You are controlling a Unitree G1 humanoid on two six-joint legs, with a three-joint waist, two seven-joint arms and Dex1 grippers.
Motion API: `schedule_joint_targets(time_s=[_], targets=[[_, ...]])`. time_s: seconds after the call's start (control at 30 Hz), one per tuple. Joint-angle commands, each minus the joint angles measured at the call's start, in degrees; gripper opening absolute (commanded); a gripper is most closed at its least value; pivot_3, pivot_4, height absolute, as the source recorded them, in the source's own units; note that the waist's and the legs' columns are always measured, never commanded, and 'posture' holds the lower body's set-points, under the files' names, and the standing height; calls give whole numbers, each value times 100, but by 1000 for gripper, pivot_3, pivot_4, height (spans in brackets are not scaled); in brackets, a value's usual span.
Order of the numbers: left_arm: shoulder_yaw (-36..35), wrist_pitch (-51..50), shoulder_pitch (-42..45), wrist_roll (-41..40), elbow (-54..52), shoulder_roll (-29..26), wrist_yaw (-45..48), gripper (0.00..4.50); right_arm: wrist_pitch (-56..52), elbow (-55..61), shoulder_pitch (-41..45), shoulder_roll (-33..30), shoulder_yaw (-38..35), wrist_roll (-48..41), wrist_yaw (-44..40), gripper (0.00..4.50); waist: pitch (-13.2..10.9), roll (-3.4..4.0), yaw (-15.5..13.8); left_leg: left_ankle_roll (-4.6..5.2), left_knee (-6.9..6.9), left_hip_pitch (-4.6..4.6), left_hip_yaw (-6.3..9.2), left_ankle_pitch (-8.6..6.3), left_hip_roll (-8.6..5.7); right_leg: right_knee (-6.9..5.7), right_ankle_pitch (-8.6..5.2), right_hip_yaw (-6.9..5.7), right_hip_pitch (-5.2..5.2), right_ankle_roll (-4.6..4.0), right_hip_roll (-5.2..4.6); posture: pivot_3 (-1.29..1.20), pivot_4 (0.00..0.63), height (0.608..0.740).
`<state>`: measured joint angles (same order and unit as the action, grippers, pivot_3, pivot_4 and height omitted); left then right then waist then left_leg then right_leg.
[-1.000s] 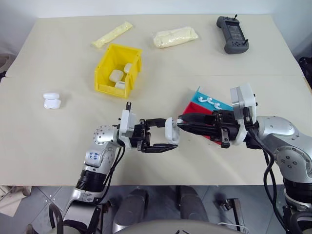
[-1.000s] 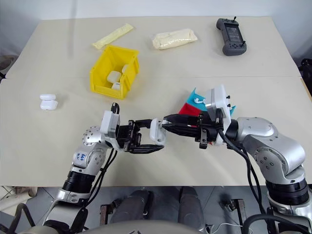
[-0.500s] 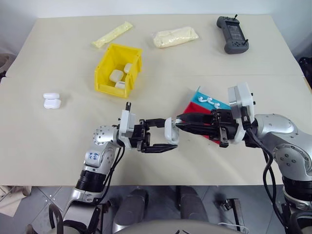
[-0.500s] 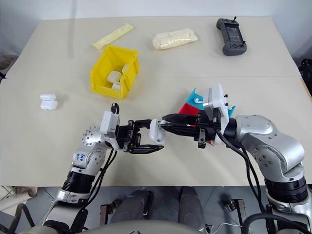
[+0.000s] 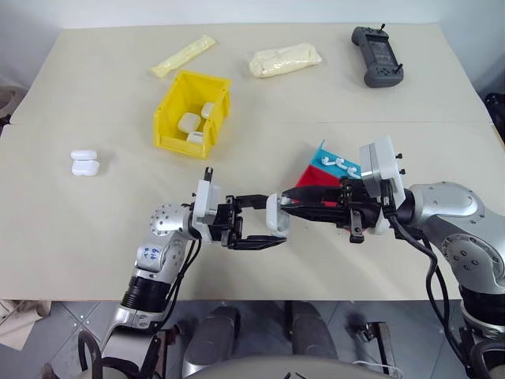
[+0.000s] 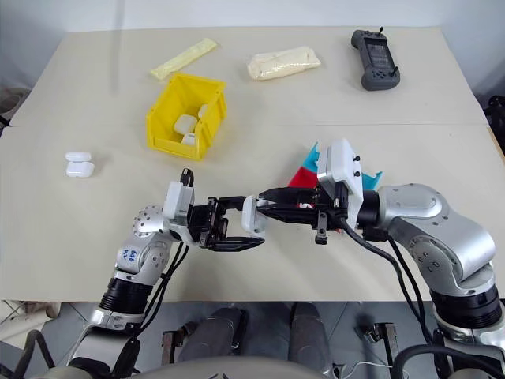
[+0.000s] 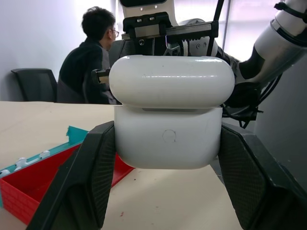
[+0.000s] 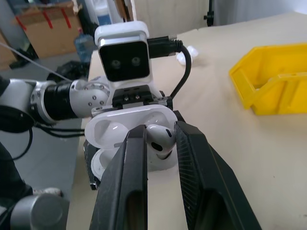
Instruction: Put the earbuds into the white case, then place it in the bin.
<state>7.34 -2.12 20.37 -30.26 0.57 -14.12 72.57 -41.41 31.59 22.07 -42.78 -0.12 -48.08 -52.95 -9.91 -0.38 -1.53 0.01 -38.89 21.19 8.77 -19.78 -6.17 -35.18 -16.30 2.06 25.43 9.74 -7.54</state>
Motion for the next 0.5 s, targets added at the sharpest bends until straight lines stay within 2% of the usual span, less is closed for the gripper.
schedule_joint_targets(time_s=[0.03,0.4,0.47,0.5], targets=[[-242,117,210,-202,-265,119,-256,2797,-174,461,-147,-67,702,-131,-552,480,0,0,0,0,0,0,0,0,0,0,0,0,0,0,0,0,150,740],[-255,143,188,-178,-264,146,-277,2797,-50,385,-176,-40,755,98,-554,480,0,0,0,0,0,1,0,0,0,1,0,0,1,0,0,0,150,740],[-258,141,182,-180,-267,144,-276,2797,-74,369,-184,-25,719,72,-513,1233,0,0,0,0,0,1,0,0,0,1,0,0,1,0,0,0,150,740],[-260,142,179,-178,-269,141,-272,2797,-61,358,-166,-13,698,62,-510,1456,0,0,0,0,0,1,0,0,1,1,0,0,0,0,0,0,150,740]])
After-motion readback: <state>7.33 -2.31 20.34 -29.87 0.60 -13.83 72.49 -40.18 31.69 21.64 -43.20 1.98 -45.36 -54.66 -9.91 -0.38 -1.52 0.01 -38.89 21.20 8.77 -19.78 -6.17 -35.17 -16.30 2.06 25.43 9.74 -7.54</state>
